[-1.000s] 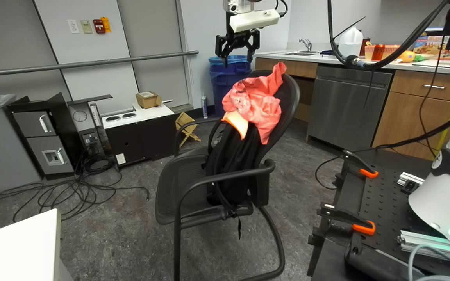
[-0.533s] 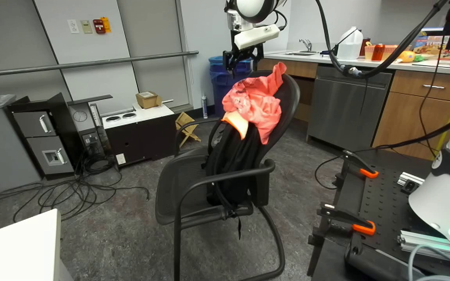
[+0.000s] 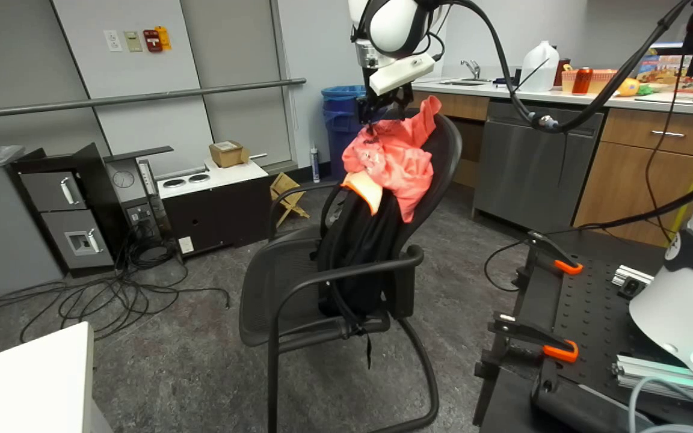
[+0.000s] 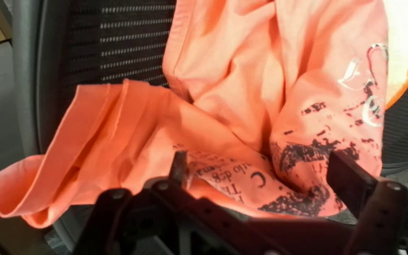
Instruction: Put the peach shirt and orange cloth on the backrest of the chair
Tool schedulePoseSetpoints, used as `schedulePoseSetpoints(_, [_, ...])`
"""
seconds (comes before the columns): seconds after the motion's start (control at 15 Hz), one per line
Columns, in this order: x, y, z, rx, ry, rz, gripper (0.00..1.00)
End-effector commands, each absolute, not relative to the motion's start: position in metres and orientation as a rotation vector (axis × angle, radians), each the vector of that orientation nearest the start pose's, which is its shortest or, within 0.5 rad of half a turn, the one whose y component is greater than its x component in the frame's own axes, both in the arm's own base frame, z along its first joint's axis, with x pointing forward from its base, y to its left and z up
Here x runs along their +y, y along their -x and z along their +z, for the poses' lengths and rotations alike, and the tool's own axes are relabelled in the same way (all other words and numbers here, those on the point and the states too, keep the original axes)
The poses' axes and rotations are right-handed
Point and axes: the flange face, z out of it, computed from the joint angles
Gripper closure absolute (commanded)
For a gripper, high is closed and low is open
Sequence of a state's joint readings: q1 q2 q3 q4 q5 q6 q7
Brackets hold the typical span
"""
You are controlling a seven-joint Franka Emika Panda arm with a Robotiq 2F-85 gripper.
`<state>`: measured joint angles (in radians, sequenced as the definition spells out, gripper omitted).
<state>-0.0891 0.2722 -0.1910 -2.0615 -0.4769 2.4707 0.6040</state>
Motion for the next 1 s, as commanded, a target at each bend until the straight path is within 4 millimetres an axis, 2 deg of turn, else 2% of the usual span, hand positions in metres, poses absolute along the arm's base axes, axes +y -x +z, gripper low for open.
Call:
schedulePoseSetpoints(0.0, [-0.163, -0.589, 0.318, 0.828, 3.413, -0.385, 0.00])
schedulePoseSetpoints(0.13, [-0.163, -0.592, 0.320, 0.789, 3.437, -0.402, 0.00])
schedulePoseSetpoints(0.27, [-0.165, -0.595, 0.323, 0.764, 3.451, -0.420, 0.26])
schedulePoseSetpoints(0.47, [-0.169, -0.598, 0.326, 0.763, 3.455, -0.429, 0.51])
schedulePoseSetpoints(0.73, [-0.173, -0.599, 0.331, 0.772, 3.451, -0.431, 0.82])
schedulePoseSetpoints(0.93, [-0.168, -0.596, 0.342, 0.740, 3.444, -0.452, 1.00])
